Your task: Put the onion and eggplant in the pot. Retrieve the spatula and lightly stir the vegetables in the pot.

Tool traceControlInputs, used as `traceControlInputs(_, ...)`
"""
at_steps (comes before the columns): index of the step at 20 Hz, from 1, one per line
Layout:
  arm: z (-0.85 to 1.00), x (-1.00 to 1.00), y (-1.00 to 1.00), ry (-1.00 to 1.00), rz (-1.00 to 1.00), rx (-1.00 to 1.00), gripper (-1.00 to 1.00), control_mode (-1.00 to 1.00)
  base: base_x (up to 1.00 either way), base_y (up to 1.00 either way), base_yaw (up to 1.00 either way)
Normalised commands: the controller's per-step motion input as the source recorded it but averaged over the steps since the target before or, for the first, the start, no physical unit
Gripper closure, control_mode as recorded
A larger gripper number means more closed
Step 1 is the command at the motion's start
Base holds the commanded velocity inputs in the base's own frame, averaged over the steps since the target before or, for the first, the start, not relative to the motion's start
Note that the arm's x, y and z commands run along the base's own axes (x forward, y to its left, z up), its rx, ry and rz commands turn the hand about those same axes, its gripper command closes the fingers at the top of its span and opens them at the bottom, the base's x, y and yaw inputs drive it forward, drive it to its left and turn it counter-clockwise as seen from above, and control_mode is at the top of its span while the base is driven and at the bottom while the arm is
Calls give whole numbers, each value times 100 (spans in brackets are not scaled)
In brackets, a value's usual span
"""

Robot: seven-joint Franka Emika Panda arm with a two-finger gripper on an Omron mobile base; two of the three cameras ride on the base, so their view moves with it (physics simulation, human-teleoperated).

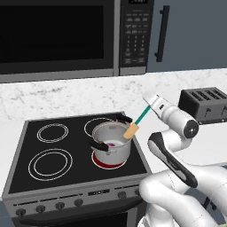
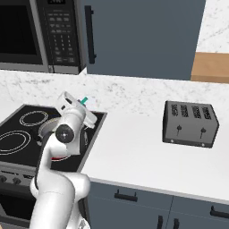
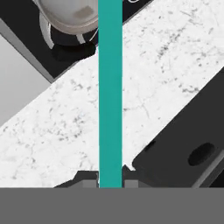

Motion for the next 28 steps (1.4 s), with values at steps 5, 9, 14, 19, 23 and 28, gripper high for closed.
traceControlInputs(5,0,5,47,0,26,-22,100,-100,0,0,0)
traceControlInputs(9,0,0,32,0,12,-18,100,-100,0,0,0)
traceControlInputs(14,0,0,23,0,5,-9,100,-100,0,0,0)
traceControlInputs(19,-1,4,19,-3,0,-2,100,-100,0,0,0)
traceControlInputs(23,-3,9,32,-24,0,0,100,-100,0,0,0)
traceControlInputs(28,-2,12,24,-16,0,-4,100,-100,0,0,0)
